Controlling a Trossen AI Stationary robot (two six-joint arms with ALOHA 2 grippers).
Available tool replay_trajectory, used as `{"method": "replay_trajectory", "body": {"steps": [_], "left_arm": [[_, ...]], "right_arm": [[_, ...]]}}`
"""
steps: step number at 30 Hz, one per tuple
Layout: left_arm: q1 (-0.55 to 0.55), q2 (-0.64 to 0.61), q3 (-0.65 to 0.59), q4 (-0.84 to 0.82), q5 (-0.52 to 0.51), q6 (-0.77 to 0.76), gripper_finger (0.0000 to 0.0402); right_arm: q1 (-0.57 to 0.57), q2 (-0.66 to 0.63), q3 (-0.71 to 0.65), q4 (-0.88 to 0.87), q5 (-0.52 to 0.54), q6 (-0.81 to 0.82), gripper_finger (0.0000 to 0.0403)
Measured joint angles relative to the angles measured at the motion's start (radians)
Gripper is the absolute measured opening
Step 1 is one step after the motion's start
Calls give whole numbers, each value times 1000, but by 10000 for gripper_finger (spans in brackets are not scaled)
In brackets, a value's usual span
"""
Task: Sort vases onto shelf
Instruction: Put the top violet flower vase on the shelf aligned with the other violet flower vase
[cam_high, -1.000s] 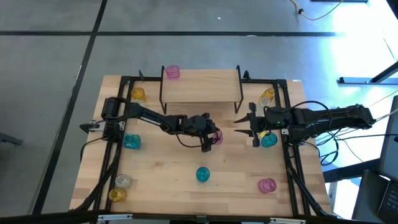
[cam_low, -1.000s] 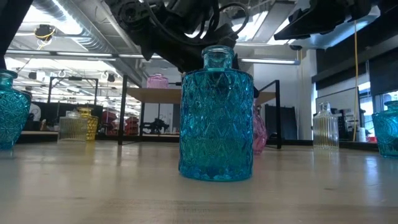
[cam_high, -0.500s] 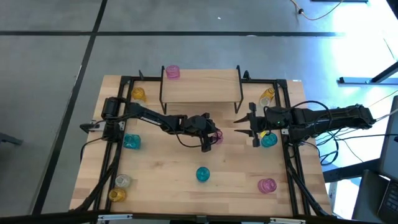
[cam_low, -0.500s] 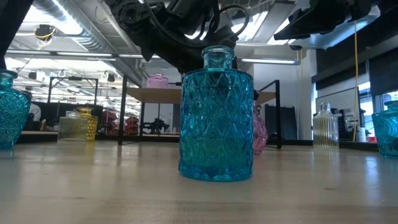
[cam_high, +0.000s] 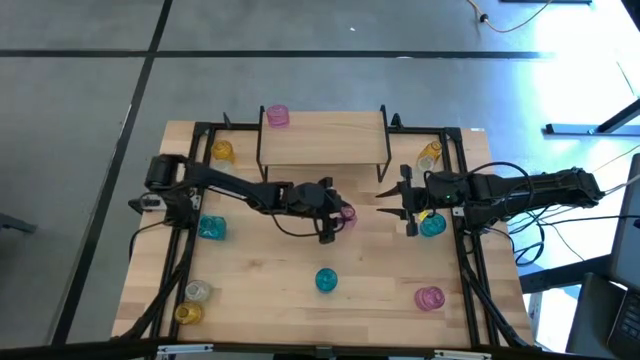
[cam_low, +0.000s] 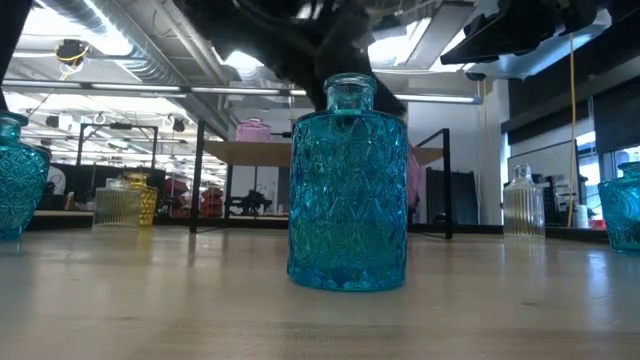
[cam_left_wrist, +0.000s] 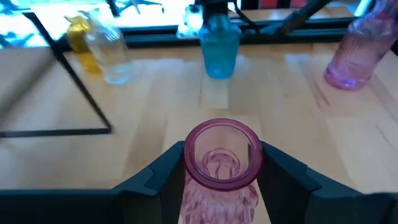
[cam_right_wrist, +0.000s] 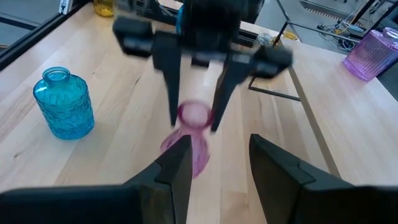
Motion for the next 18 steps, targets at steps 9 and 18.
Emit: {"method": "replay_trajectory", "body": {"steps": [9,18], "left_arm": [[-24,-231,0,-194,-81,25,165],[-6,-451,0,-388,-260,29,165]], "right_arm": [[0,0,0,1,0,2,143],[0,0,1,2,26,3,143]]}}
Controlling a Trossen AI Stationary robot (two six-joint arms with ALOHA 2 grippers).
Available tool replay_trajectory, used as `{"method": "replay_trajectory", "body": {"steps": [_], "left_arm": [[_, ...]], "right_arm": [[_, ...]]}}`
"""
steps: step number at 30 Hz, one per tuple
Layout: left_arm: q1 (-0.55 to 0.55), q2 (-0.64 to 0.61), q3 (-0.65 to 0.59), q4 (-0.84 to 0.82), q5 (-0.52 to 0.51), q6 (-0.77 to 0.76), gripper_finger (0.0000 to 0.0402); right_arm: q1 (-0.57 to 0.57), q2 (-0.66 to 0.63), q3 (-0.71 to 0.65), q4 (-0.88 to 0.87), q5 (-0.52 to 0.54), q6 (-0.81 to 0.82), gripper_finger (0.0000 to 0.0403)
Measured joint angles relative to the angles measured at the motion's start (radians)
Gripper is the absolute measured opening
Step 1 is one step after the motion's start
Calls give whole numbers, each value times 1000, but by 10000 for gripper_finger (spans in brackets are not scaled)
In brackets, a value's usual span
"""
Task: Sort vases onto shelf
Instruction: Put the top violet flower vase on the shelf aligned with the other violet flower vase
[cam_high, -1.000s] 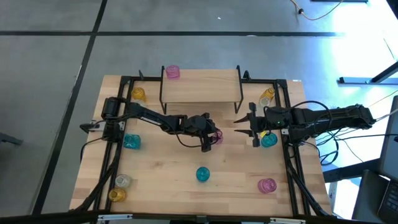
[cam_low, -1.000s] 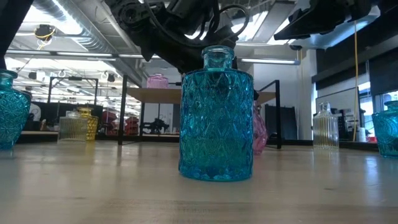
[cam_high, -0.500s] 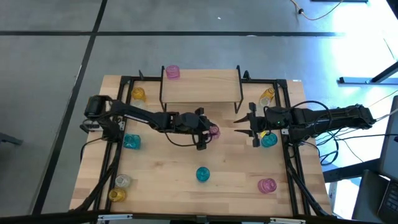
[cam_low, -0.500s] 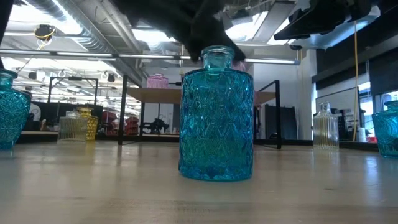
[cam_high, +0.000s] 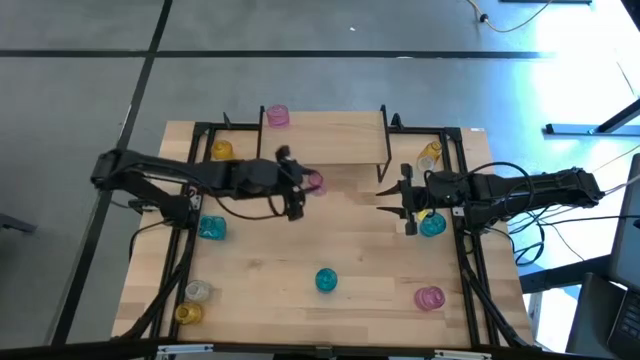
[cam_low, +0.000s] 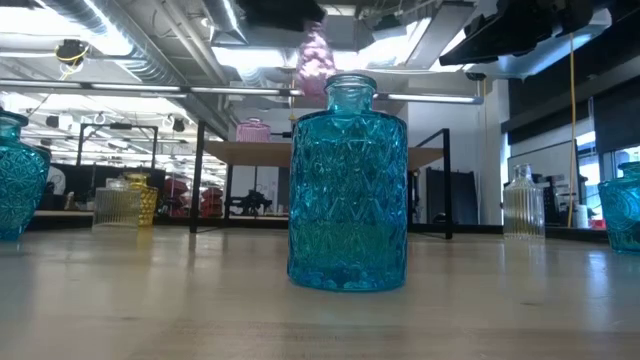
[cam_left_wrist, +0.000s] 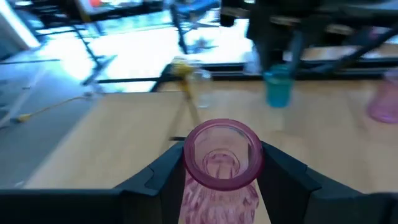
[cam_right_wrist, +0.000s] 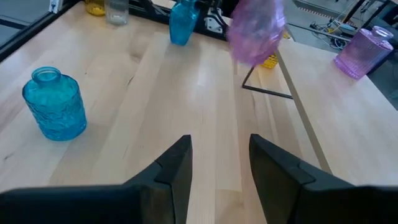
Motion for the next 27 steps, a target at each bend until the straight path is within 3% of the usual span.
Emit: {"method": "replay_trajectory", "body": {"steps": [8,17,27], "left_arm": [[139,-98,0,-147,-18,-8,165],[353,-100,-3,-200,-1,-10,165],[488,-100,-12,-220,13,-21,165]], "right_arm": [[0,0,0,0,0,0,143],[0,0,0,0,0,0,143],[0,0,0,-1,0,0,143]]}}
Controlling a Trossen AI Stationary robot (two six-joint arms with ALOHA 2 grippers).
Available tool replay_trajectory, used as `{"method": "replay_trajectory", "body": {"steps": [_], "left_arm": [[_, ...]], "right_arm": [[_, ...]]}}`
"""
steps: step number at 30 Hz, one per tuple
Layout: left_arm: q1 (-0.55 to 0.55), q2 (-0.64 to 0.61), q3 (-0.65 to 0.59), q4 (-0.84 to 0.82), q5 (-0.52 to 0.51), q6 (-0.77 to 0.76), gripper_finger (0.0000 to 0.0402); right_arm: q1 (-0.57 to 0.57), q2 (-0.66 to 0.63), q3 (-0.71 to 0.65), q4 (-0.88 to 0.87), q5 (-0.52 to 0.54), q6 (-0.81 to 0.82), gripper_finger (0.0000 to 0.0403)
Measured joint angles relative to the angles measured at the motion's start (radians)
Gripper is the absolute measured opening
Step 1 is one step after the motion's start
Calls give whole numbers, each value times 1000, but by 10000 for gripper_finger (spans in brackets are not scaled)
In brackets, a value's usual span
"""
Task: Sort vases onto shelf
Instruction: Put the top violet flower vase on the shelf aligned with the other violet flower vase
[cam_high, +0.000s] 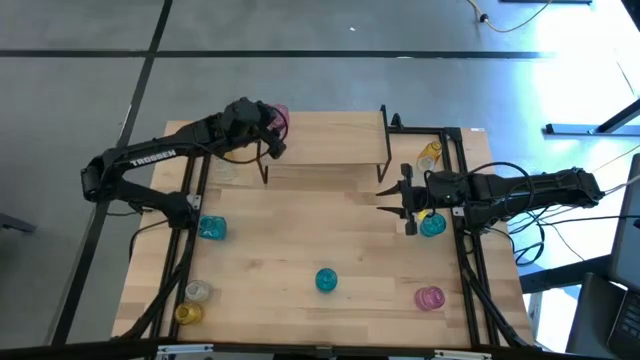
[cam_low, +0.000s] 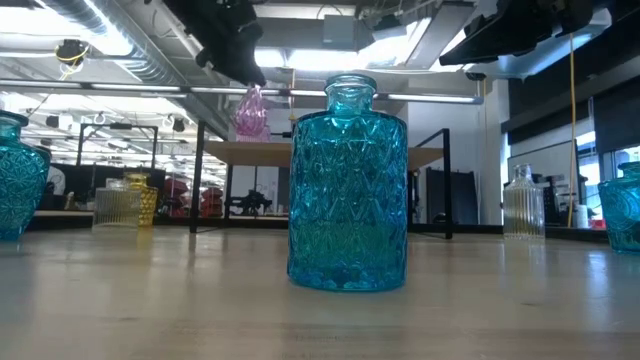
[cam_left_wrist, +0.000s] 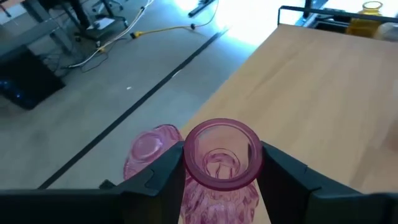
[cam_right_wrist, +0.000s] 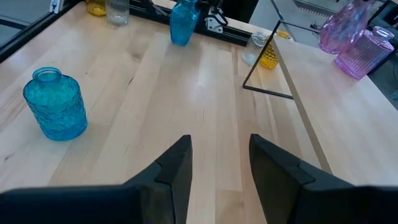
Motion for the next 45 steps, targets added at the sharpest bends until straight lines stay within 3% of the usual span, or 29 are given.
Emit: {"method": "replay_trajectory", "body": {"steps": [9,20,45], "left_arm": [[61,10,-4,-1,68,-12,165],[110,-1,-137,162,97,-18,165],[108,3,-143,159,91,-13,187]], "right_arm": [[0,0,0,0,0,0,143],[0,2,0,-2,0,0,143],[0,65,-1,28,43,-11,143]]}}
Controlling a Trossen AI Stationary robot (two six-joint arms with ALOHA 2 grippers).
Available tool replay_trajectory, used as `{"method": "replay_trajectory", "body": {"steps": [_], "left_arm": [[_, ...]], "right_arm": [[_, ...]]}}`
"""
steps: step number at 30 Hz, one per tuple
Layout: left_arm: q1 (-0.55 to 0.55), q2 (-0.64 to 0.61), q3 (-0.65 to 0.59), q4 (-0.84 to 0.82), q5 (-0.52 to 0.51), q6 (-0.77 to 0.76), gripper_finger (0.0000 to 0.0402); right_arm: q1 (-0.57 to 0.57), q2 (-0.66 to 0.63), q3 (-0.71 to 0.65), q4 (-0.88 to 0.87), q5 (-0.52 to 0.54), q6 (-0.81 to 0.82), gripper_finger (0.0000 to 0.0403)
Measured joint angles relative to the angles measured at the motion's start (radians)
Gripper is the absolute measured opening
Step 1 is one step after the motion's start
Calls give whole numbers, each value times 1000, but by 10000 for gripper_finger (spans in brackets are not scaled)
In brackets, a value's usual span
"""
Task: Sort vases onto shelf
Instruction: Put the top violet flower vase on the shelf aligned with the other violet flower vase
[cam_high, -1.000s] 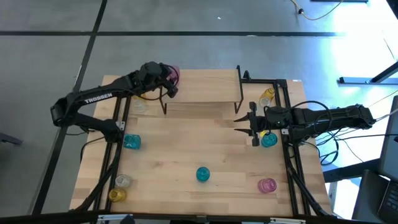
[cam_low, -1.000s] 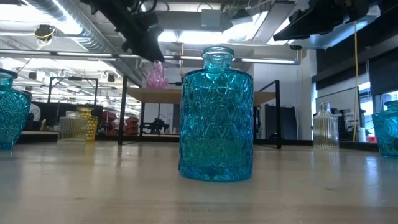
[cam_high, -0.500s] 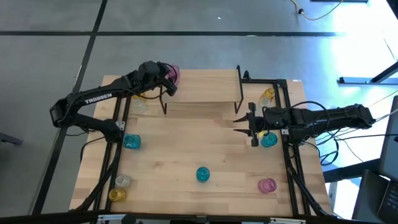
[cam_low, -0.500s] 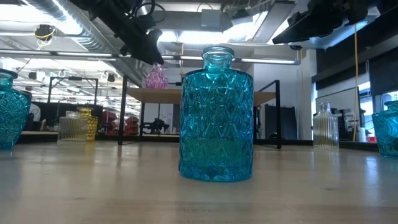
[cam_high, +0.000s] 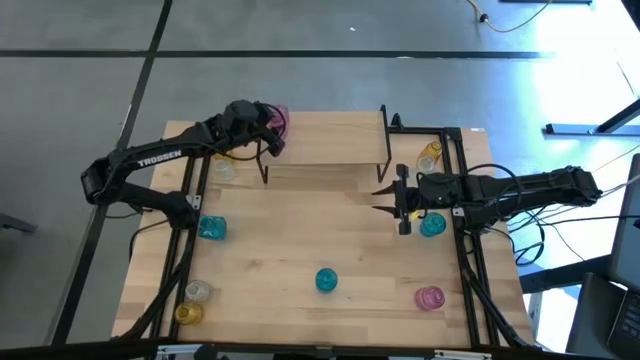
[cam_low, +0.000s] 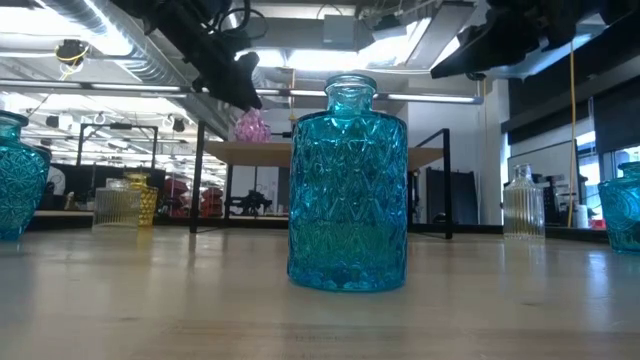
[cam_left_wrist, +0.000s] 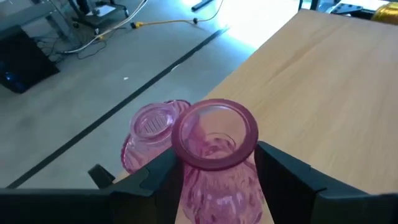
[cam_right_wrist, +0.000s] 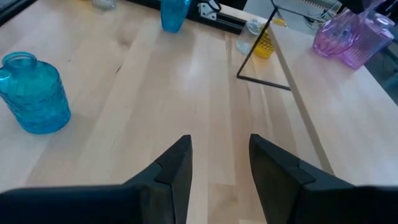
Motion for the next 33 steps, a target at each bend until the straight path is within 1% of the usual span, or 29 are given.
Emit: {"method": "replay_trajectory", "body": {"steps": [10,13,33], "left_arm": [[0,0,4,1,21,-14,188],[0,-1,6,7,7,-14,188],[0,-1,7,-1,9,-7,188]], "right_arm": [[0,0,0,0,0,0,143],[0,0,0,0,0,0,143],[0,-1,0,2,0,0,143]]}}
